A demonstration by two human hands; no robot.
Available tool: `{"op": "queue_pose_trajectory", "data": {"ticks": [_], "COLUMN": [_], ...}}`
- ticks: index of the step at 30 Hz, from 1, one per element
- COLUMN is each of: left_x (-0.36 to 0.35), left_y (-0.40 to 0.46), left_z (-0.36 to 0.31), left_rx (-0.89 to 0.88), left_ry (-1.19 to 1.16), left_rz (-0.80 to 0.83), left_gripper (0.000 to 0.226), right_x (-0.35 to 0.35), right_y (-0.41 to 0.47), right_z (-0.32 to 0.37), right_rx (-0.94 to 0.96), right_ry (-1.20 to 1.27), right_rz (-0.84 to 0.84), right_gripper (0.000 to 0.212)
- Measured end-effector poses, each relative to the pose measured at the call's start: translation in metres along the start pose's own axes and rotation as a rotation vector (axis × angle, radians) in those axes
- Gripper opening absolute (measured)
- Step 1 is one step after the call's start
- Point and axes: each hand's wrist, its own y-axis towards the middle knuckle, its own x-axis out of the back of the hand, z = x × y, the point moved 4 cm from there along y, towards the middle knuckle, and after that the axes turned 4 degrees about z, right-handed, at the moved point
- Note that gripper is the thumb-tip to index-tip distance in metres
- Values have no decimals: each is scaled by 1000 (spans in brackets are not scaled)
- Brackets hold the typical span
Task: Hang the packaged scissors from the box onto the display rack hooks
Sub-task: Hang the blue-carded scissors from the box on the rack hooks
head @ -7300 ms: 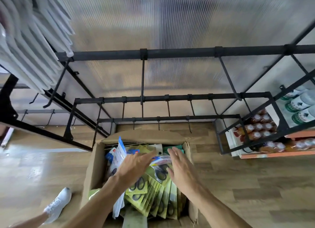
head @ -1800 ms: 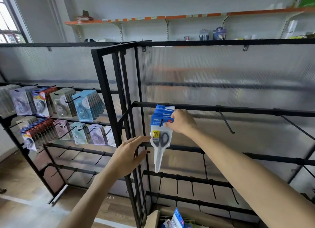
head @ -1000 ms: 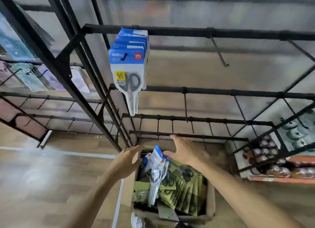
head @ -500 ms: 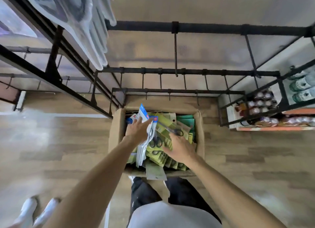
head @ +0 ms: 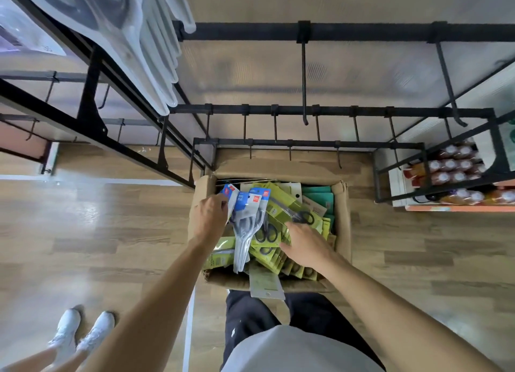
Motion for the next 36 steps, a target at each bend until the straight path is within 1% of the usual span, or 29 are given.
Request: {"op": "queue_pose_trajectory", "data": {"ticks": [2, 4, 6, 8, 10, 13, 15, 17, 19, 21, 23, 25, 26, 28, 30, 32, 36], "left_x": [5, 7, 10, 14, 19, 25, 30, 31, 31, 32, 36, 45, 52, 67, 84, 104, 143], "left_y": [-13, -28, -42, -52, -56, -53, -52, -51, -50, -50, -52, -54, -54, -54, -56, -61, -71], "left_z": [11, 25, 43, 61, 73, 86, 91, 93, 92, 92, 89, 88, 86, 80, 71, 61, 51], "left_rx": [-38, -96, -67, 14, 66, 73, 63, 73, 116, 155, 131, 104, 92, 58, -29, -116, -216], "left_ry": [16, 26, -27, -118, -154, -140, -115, -121, -144, -165, -176, -202, -227, -279, -304, -305, -275], "left_rz": [-21, -20, -13, -17, -38, -52, -45, -21, 14, 58, 78, 51, 30, 29, 51, 38, -96], "left_gripper": [11, 15, 25, 31, 30, 20, 18, 19, 25, 22, 20, 20, 21, 21, 17, 14, 17], "right_x": [4, 9, 15, 17, 15, 6, 0, -2, -2, -3, -2, 6, 12, 27, 47, 67, 110], "right_y": [14, 30, 48, 67, 88, 111, 118, 120, 121, 121, 116, 100, 88, 62, 32, 4, -44], "right_z": [11, 27, 44, 59, 68, 70, 68, 68, 69, 71, 71, 76, 78, 81, 88, 94, 103], "right_rx": [14, 68, 134, 163, 134, 20, -40, -53, -52, -47, -28, 30, 66, 115, 189, 257, 352], "right_ry": [5, -3, 8, 11, -2, -20, -10, 0, 48, 151, 203, 207, 230, 279, 293, 296, 302], "right_rz": [-2, -52, -137, -181, -175, -154, -129, -149, -200, -198, -170, -172, -181, -198, -213, -217, -287], "right_gripper": [46, 30, 21, 27, 37, 39, 44, 50, 42, 30, 24, 30, 30, 16, 15, 16, 11]}}
